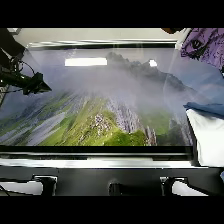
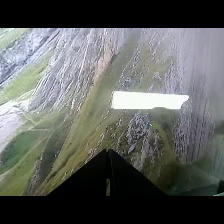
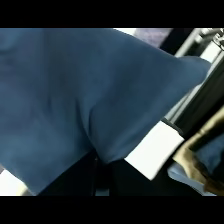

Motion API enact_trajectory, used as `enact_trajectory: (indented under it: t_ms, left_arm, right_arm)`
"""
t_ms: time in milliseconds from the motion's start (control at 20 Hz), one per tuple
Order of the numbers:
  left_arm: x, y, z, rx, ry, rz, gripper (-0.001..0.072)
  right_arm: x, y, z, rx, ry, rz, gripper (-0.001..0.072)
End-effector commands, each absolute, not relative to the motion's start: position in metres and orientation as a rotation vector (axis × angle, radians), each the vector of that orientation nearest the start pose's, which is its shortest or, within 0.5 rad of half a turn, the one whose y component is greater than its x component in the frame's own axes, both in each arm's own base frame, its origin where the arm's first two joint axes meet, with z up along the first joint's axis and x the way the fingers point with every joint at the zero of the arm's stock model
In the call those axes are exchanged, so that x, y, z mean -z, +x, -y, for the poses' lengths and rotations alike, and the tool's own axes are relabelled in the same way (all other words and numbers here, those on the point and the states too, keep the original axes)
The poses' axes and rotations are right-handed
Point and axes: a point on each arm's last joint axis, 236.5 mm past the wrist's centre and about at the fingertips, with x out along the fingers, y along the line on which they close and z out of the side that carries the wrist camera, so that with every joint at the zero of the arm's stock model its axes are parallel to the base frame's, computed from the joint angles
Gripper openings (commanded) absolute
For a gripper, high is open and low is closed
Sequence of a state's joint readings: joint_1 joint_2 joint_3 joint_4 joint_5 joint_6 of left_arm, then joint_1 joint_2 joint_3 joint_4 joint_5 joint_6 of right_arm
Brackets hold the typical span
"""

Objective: Fold the clothes and pants, and hang the long-sleeved shirts on hangers.

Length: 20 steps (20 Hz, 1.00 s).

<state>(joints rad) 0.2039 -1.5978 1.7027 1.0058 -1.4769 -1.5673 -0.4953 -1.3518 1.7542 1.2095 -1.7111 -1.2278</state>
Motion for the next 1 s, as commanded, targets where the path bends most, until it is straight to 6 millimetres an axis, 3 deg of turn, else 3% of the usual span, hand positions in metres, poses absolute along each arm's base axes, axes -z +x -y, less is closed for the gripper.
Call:
enact_trajectory:
  t_ms: [0,150,450,800,950]
  left_arm:
    - [-0.082,0.456,0.034,0.267,-0.556,-1.274,0.0017]
    - [-0.082,0.456,0.034,0.267,-0.556,-1.274,0.0017]
    - [-0.082,0.456,0.034,0.267,-0.556,-1.274,0.0017]
    - [-0.082,0.456,0.034,0.266,-0.556,-1.275,0.0017]
    - [-0.082,0.456,0.034,0.266,-0.556,-1.275,0.0017]
  right_arm:
    - [-0.13,0.241,0.243,1.04,0.343,-1.311,0.0028]
    - [-0.096,0.205,0.236,1.08,0.297,-1.416,0.0026]
    - [-0.056,0.162,0.229,1.133,0.236,-1.54,0.0028]
    - [-0.036,0.143,0.222,1.136,0.215,-1.631,0.0029]
    - [-0.033,0.144,0.222,1.146,0.223,-1.618,0.0029]
